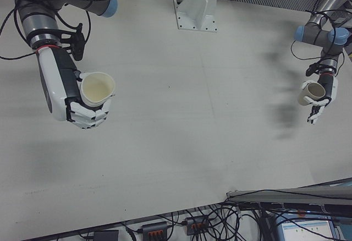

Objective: Pour water
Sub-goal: 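Lift both held cups off the table, then raise the right hand's cup above the cup in the left hand, then tilt the right hand's cup to pour into the left hand's cup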

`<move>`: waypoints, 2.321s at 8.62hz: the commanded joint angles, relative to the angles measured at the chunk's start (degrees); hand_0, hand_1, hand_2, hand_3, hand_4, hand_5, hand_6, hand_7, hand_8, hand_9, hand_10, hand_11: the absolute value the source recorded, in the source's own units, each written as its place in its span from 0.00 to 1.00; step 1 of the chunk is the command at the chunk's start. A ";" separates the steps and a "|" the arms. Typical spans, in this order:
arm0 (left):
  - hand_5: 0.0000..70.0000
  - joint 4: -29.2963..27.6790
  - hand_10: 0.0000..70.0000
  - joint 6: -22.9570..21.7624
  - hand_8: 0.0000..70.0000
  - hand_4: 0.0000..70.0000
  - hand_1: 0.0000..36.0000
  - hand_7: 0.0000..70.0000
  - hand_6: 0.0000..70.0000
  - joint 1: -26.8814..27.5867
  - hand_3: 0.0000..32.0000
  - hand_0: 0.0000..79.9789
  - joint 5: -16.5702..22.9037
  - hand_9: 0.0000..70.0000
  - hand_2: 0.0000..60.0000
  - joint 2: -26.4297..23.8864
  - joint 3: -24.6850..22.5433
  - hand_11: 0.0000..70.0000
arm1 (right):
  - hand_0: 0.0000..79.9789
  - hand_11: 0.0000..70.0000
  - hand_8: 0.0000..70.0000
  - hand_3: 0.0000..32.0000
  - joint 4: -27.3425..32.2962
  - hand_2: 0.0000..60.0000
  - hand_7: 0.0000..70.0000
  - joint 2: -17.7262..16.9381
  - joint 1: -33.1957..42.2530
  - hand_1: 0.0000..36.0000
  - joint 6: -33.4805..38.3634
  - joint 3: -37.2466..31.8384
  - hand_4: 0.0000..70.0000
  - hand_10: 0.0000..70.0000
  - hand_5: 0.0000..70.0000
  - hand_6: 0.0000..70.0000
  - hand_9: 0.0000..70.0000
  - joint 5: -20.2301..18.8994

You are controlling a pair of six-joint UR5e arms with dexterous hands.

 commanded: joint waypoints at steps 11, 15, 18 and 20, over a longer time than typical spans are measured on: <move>1.00 13.59 0.07 2.54 0.10 1.00 1.00 0.29 0.22 11.38 0.00 0.76 0.26 0.12 1.00 -20.66 3.61 0.12 | 1.00 0.93 0.80 0.00 -14.68 1.00 1.00 34.95 -29.25 1.00 -63.80 4.97 1.00 0.64 1.00 1.00 1.00 21.36; 1.00 16.59 0.04 2.45 0.10 1.00 1.00 0.30 0.23 14.37 0.00 0.77 0.17 0.12 1.00 -24.98 3.61 0.09 | 1.00 0.84 0.72 0.00 -13.10 1.00 1.00 33.46 -35.60 1.00 -74.39 4.18 1.00 0.58 1.00 1.00 0.94 27.26; 1.00 18.52 0.04 -3.07 0.10 1.00 1.00 0.30 0.23 13.95 0.00 0.77 0.17 0.12 1.00 -24.28 3.26 0.08 | 1.00 0.85 0.71 0.00 -8.39 1.00 1.00 24.21 -31.77 1.00 -66.37 13.53 1.00 0.58 1.00 1.00 0.93 28.66; 1.00 18.35 0.05 -5.62 0.10 1.00 1.00 0.30 0.22 12.80 0.00 0.76 0.09 0.12 1.00 -21.66 3.17 0.09 | 1.00 0.95 0.74 0.00 -1.68 1.00 1.00 8.12 -24.49 1.00 -39.46 14.90 1.00 0.65 1.00 1.00 0.97 30.43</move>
